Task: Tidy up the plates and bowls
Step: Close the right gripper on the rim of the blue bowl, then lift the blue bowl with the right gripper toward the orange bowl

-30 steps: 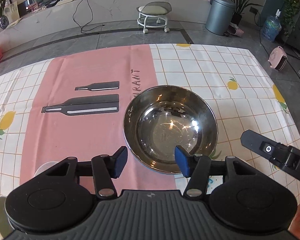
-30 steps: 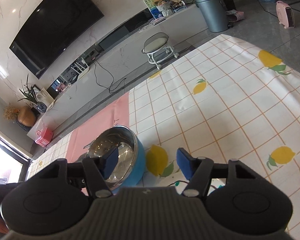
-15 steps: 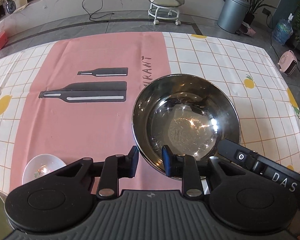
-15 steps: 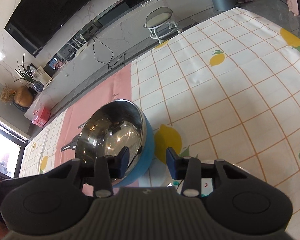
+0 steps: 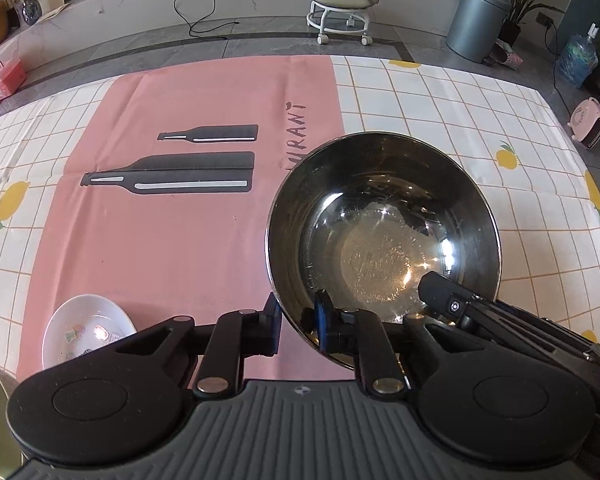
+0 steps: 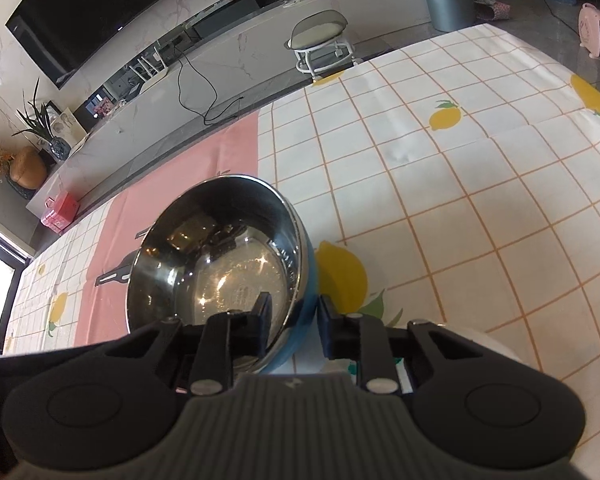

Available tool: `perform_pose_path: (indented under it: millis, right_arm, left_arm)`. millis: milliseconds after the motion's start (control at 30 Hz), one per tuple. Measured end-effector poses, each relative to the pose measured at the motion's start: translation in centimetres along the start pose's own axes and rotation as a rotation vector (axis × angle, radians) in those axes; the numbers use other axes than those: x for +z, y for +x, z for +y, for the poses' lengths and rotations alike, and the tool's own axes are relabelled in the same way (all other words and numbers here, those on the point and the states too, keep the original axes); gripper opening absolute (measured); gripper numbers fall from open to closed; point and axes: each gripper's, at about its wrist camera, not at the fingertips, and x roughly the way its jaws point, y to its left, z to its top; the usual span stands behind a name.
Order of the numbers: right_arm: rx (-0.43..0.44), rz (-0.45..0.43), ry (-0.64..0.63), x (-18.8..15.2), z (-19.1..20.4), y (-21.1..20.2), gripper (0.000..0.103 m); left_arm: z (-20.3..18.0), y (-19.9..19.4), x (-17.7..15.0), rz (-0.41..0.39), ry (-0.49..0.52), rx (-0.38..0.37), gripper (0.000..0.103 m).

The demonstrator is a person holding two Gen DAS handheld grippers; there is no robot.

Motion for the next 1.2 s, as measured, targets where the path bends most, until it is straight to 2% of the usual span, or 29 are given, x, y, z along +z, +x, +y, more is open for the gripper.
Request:
perform_pose_path:
  millis: [167,367,567,667,767,967,1200]
  right_arm:
    - [-0.007,-0.025,0.029,0.3,-0.4,-1.3,0.015]
    - [0.000,-0.111,0.015,0.0,0.6,-4.5,0.015]
    - [0.065,-0.142,0.013,-0.3,1.5,-6.8,0.015]
    - [0.090,-0.161,-0.001,-0.8,2.3,-8.2,0.015]
    - [0.110,-0.182,-0.021,-1.8,3.5,-9.4,0.014]
    - [0.181,-0.199,-0.084,-4.0,5.7,-12.4,0.014]
    - [0.213,-0.189,-0.162,-6.9,8.7,-15.0,0.013]
  left_arm:
    - [-0.6,-2.2,-0.1,-0.044,0.009,0.001,0.017]
    - [-0.5,-5.2,0.1,-0.102,0.031,-0.017,0.016]
    - [0.0,-8.3,-0.4,-0.135,0.038,0.010,0.016]
    - [0.2,-9.7,-1.1,-0.126,0.061,0.034,0.017]
    - [0.9,-11.6,-1.6,-0.137,0.030,0.053,0.016]
    - [2.0,-15.4,-4.3,-0.202,0.062,0.117,0.016]
    - [4.8,-17.6,-7.2,-0.234,0.018,0.116,0.017]
